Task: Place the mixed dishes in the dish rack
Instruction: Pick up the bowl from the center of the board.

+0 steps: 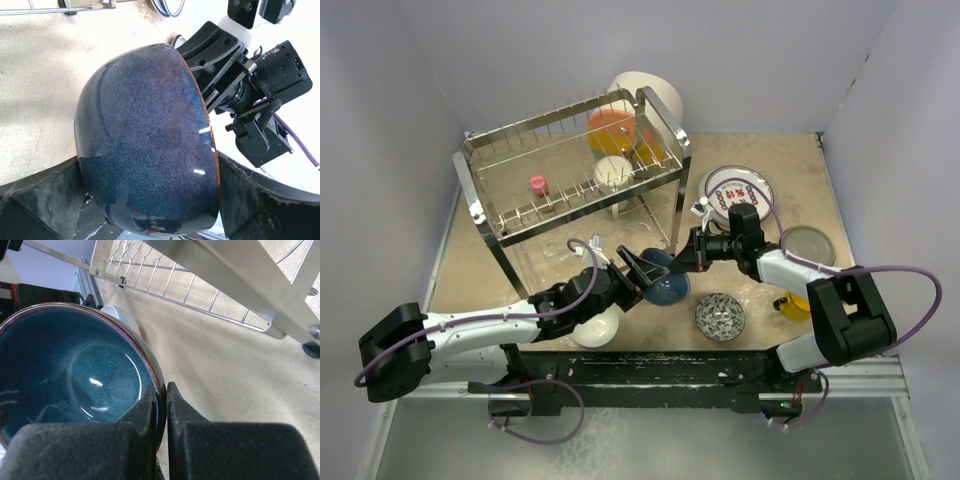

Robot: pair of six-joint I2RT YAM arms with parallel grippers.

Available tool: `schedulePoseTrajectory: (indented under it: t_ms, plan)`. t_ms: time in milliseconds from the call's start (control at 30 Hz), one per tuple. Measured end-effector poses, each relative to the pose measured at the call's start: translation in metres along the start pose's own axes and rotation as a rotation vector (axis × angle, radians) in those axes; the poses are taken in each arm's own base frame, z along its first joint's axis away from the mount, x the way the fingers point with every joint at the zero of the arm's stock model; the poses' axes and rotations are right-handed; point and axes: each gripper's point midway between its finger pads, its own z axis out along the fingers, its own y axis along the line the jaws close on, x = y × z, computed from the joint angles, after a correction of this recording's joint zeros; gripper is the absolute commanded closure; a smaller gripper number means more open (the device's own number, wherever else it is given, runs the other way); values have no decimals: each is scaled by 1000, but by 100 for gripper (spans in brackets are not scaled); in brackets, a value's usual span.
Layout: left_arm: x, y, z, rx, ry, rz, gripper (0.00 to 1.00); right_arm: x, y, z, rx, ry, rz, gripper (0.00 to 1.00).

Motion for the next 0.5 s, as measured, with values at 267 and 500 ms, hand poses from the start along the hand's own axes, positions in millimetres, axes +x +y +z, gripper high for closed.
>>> schedulePoseTrajectory:
  t_ms: [267, 500]
  plan:
    - [-1, 3, 0, -9, -7, 1, 32, 0, 0, 1, 1, 1, -8, 100]
    - [-2, 6, 0, -17, -10, 5, 55, -1, -1, 2, 9, -4, -22, 97]
